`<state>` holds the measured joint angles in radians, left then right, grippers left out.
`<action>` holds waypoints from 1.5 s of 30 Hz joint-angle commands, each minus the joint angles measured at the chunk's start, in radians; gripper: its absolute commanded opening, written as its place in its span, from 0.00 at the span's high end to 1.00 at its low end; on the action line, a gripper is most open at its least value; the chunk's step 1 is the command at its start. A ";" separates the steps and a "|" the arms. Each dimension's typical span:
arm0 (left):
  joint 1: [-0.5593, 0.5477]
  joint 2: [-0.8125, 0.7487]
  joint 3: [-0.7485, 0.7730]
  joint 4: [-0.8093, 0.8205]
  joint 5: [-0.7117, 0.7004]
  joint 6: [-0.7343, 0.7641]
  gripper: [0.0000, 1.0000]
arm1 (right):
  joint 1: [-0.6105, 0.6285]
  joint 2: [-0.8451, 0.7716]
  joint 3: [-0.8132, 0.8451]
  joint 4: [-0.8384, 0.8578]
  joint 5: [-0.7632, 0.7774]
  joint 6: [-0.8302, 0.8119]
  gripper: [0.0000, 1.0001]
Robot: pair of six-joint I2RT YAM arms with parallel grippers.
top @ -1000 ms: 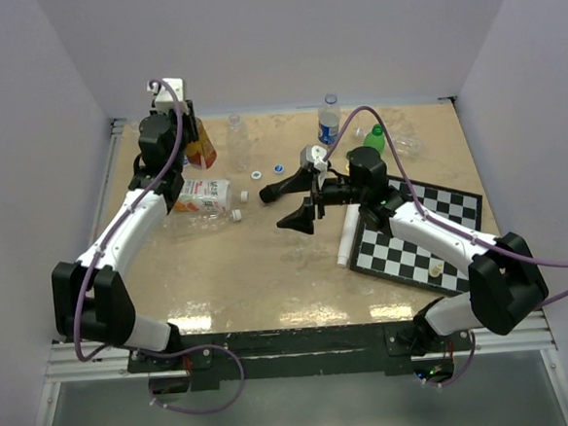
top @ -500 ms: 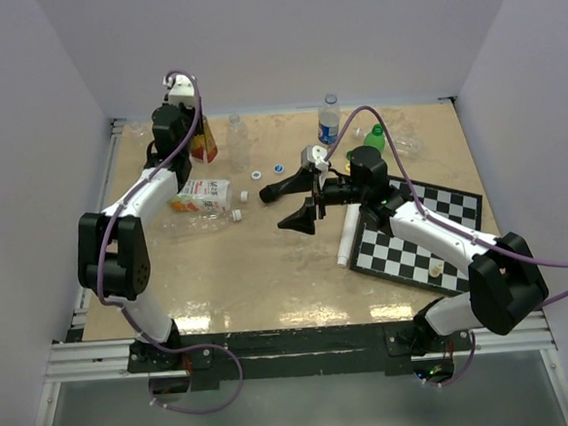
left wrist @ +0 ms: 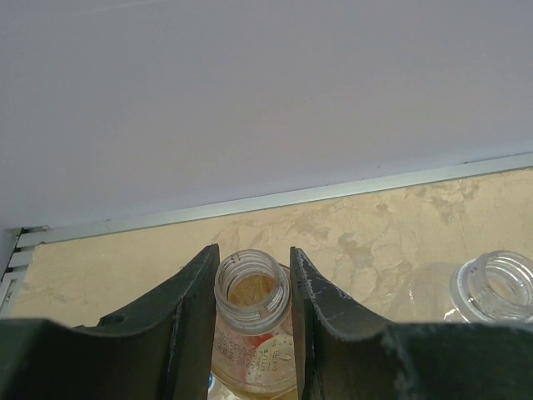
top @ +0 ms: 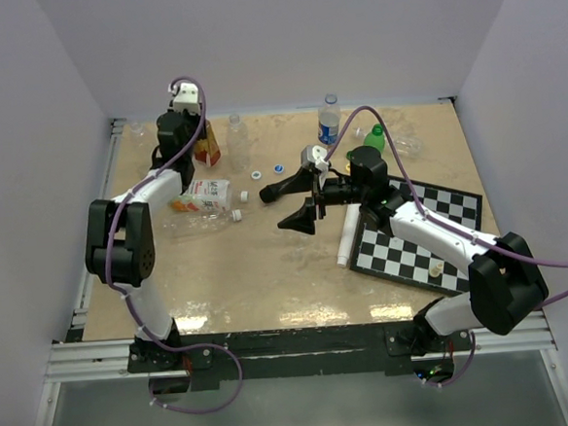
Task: Unscrew the bottle caps
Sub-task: Place the plastic bottle at the center of the board.
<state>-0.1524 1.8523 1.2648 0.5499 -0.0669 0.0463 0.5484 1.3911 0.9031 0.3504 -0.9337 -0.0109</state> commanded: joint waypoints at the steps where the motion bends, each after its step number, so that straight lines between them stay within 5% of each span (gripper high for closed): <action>1: 0.008 0.012 -0.022 0.090 0.015 0.001 0.98 | -0.007 -0.027 0.016 0.021 -0.013 -0.003 0.02; 8: 0.008 0.015 -0.050 0.091 0.013 -0.013 0.85 | -0.007 -0.024 0.014 0.025 -0.013 0.002 0.02; 20: 0.007 -0.024 -0.067 0.065 0.012 -0.037 0.49 | -0.007 -0.026 0.013 0.030 -0.017 0.003 0.02; 33: 0.007 -0.146 -0.045 -0.034 0.006 -0.075 0.27 | -0.007 -0.037 0.011 0.027 -0.019 -0.004 0.02; 39: 0.007 -0.286 -0.035 -0.177 0.022 -0.115 0.01 | -0.018 -0.053 0.019 -0.073 -0.121 -0.196 0.02; 45: 0.007 -0.488 -0.129 -0.320 0.151 -0.210 0.00 | -0.019 -0.063 0.019 -0.206 -0.178 -0.421 0.02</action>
<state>-0.1516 1.5116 1.1919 0.3111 -0.0116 -0.0784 0.5346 1.3533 0.9031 0.2447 -1.0416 -0.2302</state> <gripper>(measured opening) 0.997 0.983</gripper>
